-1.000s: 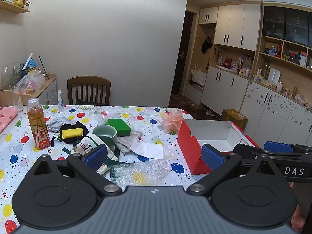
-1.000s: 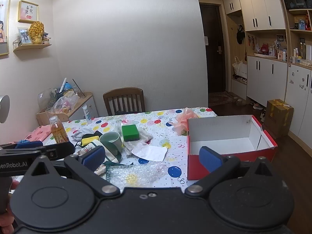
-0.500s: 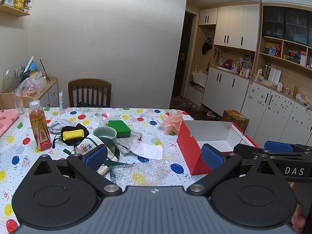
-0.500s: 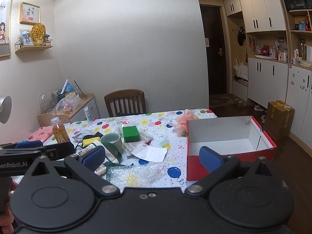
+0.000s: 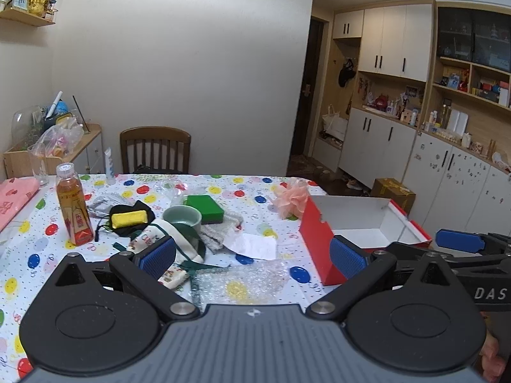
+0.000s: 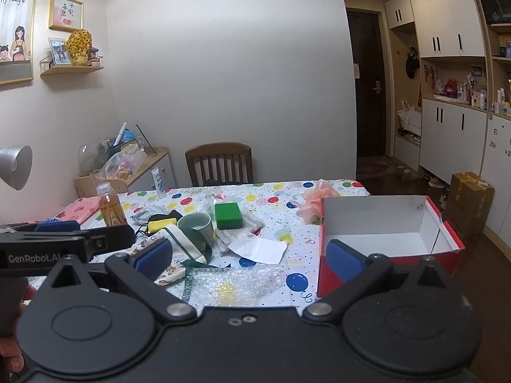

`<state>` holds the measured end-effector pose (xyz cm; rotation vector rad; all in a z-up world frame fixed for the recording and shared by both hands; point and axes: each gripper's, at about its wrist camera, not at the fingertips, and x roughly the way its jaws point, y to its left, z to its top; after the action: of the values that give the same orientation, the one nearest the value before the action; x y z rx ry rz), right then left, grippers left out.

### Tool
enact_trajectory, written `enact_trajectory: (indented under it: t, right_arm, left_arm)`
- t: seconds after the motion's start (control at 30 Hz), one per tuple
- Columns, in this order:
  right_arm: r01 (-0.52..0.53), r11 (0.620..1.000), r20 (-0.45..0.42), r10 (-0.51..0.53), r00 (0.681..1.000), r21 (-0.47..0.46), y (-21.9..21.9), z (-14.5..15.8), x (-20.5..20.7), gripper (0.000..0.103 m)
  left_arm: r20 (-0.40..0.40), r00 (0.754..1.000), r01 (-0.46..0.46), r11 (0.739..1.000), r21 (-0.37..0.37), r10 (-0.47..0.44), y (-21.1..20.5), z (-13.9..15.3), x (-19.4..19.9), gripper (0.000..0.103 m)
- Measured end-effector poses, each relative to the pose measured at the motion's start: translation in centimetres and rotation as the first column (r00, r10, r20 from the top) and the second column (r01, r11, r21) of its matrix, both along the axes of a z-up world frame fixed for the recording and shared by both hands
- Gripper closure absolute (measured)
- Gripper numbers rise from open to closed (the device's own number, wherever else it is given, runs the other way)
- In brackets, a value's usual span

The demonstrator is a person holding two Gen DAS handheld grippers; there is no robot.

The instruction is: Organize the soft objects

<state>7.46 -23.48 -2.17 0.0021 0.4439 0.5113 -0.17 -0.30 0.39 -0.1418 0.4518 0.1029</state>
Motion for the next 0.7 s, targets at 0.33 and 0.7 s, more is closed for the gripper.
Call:
enact_trajectory:
  t: [0.33,0.7]
  right_arm:
    - [0.010,1.000,-0.049,-0.011,0.999,-0.023,2.8,-1.4,2.5,0.000]
    - [0.030,0.996,-0.145,-0.042,0.989,-0.087,7.8,-6.5,7.1,0.000]
  left_arm:
    - [-0.001,1.000,0.005,1.000,0.002,-0.005,3.5,-1.6,2.3,0.000]
    - [-0.090,0.995,-0.027,0.999,0.021,0.029,11.2,-6.5,7.8,0.000]
